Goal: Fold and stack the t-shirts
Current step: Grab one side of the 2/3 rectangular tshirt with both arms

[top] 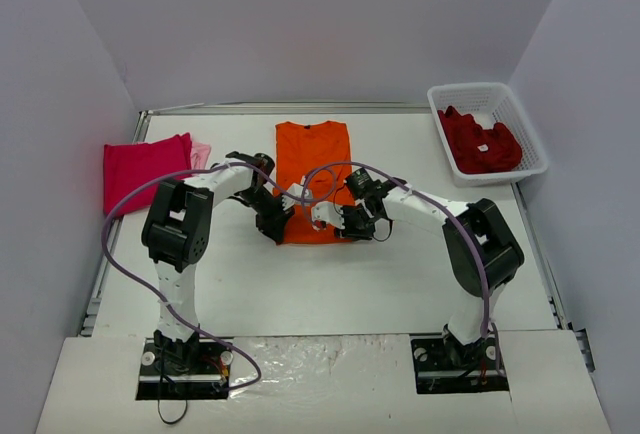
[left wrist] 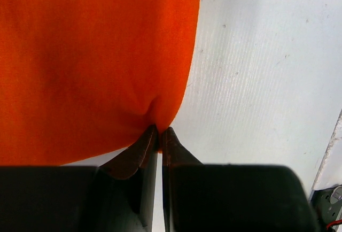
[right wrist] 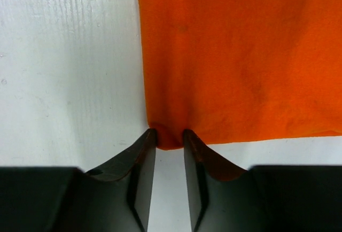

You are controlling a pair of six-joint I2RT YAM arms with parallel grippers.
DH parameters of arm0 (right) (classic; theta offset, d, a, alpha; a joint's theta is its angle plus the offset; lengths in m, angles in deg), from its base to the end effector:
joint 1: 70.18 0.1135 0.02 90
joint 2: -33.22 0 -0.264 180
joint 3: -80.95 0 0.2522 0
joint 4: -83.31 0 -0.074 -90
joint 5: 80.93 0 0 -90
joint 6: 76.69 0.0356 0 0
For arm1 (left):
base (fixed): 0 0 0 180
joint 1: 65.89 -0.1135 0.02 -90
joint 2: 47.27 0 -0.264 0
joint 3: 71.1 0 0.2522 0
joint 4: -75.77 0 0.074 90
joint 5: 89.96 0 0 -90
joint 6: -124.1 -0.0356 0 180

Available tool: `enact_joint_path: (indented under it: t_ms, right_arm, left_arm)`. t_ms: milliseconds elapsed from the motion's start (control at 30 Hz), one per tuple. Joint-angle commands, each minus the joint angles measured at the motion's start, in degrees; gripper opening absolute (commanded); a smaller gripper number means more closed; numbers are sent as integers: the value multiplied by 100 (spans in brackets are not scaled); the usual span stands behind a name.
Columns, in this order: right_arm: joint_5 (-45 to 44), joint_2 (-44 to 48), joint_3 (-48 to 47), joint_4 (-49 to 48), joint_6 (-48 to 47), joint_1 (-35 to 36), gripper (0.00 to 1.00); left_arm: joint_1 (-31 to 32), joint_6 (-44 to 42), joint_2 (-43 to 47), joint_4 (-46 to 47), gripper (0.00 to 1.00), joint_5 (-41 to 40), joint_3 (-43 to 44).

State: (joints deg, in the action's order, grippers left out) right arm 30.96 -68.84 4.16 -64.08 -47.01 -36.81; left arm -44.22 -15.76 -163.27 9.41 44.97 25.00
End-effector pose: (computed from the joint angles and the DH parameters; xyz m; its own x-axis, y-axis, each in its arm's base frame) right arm 0.2935 0.2092 0.1734 0.2370 -0.8092 -0.5376 -0.9492 -0.0750 -0.3056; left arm 0.3432 -0.1634 0.1659 -0.3652 0.7275 -0.5808 0.9051 0.1315 -0.4044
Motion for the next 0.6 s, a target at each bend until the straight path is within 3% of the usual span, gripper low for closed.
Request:
enact_joint_path:
  t_ms: [0, 567]
  right_arm:
    - [0, -130, -149, 163, 46, -32, 22]
    - [-97, -34, -131, 180, 222, -32, 0]
  left_arm:
    - [-14, -146, 69, -286, 2, 78, 203]
    - [-14, -32, 175, -277, 2, 34, 133]
